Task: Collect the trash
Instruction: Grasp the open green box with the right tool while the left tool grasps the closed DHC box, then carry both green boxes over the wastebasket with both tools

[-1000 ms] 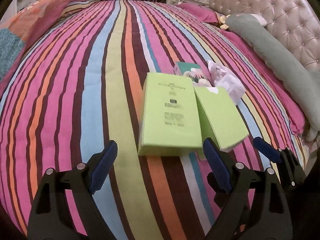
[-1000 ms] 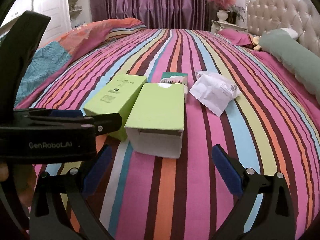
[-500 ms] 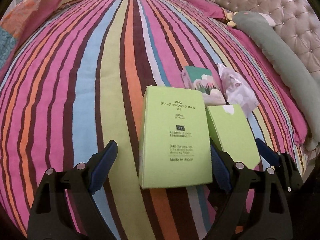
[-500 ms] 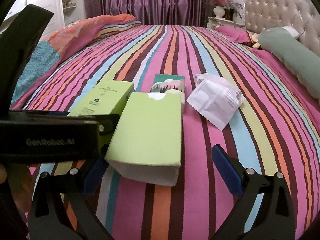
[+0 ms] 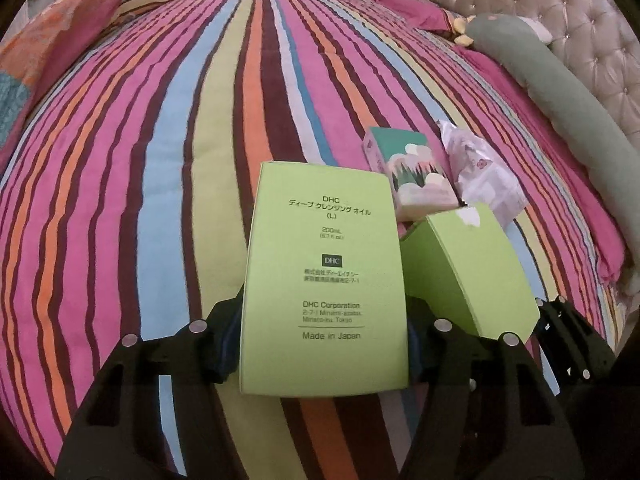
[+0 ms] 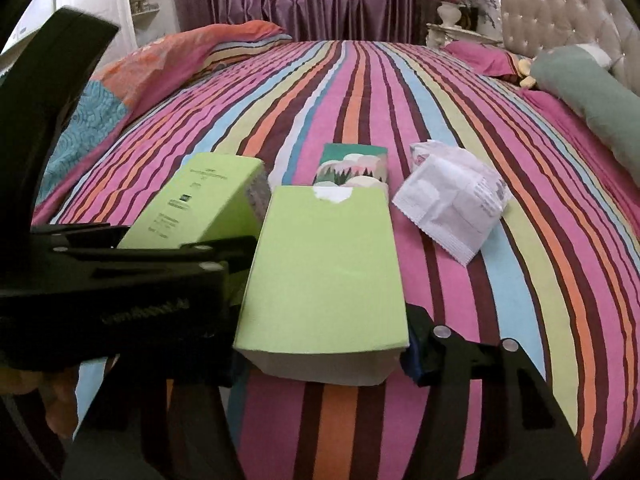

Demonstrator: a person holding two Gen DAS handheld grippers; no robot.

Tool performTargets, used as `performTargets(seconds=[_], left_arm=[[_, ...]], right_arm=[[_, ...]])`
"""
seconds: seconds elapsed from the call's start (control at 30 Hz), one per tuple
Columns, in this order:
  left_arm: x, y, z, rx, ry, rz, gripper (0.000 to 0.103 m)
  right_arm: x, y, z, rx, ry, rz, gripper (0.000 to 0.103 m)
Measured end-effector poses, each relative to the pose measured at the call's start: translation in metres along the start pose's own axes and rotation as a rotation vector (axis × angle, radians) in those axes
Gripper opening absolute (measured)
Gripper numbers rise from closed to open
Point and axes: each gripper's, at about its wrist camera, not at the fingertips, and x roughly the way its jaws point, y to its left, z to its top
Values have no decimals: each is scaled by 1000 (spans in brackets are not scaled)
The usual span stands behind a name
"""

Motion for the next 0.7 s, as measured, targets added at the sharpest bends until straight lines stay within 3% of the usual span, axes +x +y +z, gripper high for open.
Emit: performTargets(seconds=[0.2, 0.33, 0.7], left_arm=[[-26, 8, -22, -45, -38, -26, 61], [-48, 7, -49, -54, -62, 4, 60], [-111, -3, -146, -102, -70, -14, 61]], right_arm=[[-22, -14, -11, 56, 2, 25, 55], [-43, -31, -22, 174, 8, 84, 55], [-114, -36, -86, 279, 16, 133, 55]])
